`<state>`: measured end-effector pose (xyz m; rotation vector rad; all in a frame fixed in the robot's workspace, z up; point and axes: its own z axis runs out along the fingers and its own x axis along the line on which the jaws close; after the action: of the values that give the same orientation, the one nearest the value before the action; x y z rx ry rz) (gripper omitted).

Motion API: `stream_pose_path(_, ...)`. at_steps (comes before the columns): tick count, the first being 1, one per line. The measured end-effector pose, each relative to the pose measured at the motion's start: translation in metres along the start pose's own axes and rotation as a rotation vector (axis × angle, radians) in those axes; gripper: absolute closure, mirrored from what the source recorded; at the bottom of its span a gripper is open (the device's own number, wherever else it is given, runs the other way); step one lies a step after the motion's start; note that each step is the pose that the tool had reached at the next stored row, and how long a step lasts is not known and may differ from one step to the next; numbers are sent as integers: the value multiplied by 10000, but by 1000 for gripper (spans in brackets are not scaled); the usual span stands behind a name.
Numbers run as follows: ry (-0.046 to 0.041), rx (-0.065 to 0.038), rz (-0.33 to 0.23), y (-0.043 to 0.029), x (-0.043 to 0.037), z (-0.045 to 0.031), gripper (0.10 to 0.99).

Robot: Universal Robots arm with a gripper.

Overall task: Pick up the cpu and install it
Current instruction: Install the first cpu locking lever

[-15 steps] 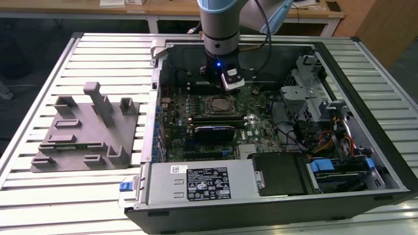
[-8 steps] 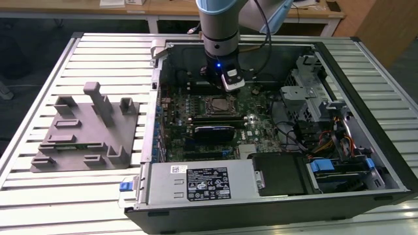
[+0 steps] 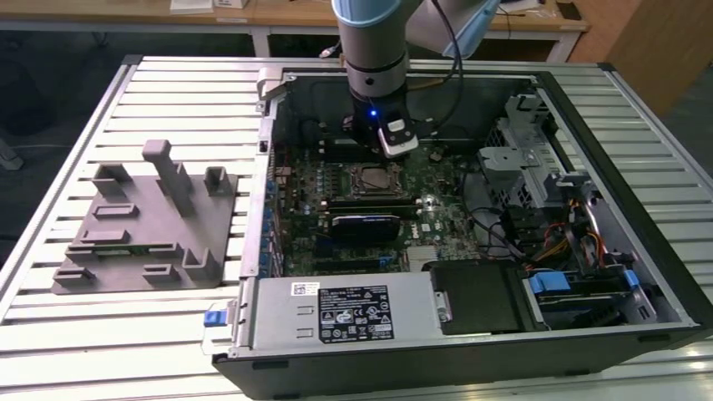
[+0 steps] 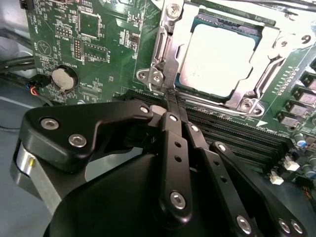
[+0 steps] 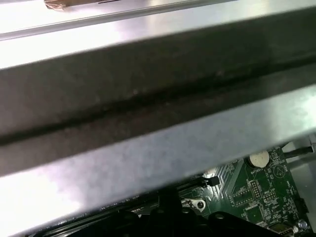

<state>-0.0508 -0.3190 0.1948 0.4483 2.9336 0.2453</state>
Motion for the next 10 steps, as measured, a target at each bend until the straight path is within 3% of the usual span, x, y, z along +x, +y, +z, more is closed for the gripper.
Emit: stream_pose_path(10,-33,-1,-4,-65,-20,-4,980)
